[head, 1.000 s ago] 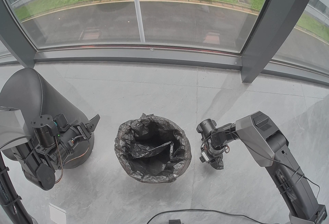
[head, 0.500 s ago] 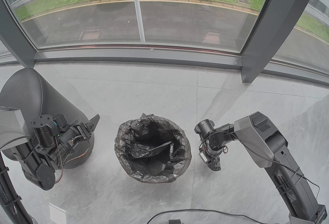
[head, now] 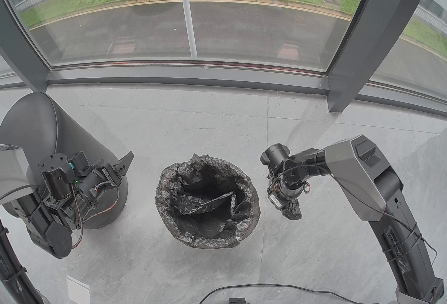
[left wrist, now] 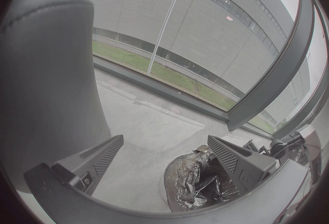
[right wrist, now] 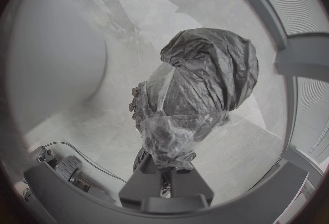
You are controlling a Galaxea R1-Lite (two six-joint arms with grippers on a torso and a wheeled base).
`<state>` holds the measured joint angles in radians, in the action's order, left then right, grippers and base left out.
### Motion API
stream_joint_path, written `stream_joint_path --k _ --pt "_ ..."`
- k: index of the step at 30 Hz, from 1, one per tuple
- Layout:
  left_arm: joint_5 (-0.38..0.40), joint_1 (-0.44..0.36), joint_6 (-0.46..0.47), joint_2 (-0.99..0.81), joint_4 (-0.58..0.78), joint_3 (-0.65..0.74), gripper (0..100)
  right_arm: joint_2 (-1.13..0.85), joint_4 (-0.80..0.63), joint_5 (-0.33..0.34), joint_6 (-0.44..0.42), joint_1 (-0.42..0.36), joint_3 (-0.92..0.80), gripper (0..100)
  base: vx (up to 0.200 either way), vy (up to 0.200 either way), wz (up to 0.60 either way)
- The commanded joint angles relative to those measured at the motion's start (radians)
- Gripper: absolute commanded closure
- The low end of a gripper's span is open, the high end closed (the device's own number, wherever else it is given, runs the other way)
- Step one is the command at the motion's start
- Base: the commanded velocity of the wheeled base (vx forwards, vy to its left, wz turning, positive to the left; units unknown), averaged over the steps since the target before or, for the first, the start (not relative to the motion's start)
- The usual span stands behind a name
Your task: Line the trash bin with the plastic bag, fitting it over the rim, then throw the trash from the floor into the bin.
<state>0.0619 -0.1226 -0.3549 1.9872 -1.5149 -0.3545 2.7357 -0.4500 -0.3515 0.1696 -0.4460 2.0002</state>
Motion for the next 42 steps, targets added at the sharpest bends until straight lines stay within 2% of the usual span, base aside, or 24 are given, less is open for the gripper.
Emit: stream_joint_path --k 1,6,10,15,25,28,32,34,38,42 --pt "0.001 -0.005 -0.001 -0.085 0.001 0.019 0 -0.185 -0.067 -0.038 0.015 -0.076 0.000 100 0.000 0.000 0.00" --pt "0.001 -0.006 -0.001 -0.111 0.001 0.028 0 -0.294 -0.076 -0.080 0.080 -0.168 0.000 100 0.000 0.000 0.00" --pt "0.001 -0.006 0.001 -0.120 0.001 0.031 0 -0.364 -0.082 -0.093 0.094 -0.261 0.000 100 0.000 0.000 0.00" --pt "0.001 -0.016 0.001 -0.145 0.001 0.051 0 -0.404 -0.105 -0.159 0.105 -0.349 0.000 100 0.000 0.000 0.00" --pt "-0.001 -0.028 0.004 -0.191 0.001 0.069 0 -0.484 -0.138 -0.192 0.102 -0.402 0.000 100 0.000 0.000 0.00" --pt "-0.005 -0.045 0.004 -0.272 0.002 0.109 0 -0.522 -0.162 -0.193 0.096 -0.428 0.000 100 0.000 0.000 0.00" --pt "-0.054 -0.048 0.008 -0.464 0.035 0.193 0 -0.553 -0.263 -0.193 0.062 -0.476 0.000 100 0.000 0.000 0.00" --pt "-0.059 -0.046 0.008 -0.490 0.041 0.209 0 -0.553 -0.273 -0.193 0.054 -0.481 0.000 100 0.000 0.000 0.00" --pt "-0.094 -0.025 0.010 -0.682 0.136 0.301 0 -0.530 -0.292 -0.192 -0.010 -0.493 0.000 100 0.000 0.000 0.00" --pt "-0.143 0.067 0.010 -0.946 0.352 0.347 0 -0.501 -0.294 -0.188 -0.079 -0.519 0.000 100 0.000 0.000 0.00"
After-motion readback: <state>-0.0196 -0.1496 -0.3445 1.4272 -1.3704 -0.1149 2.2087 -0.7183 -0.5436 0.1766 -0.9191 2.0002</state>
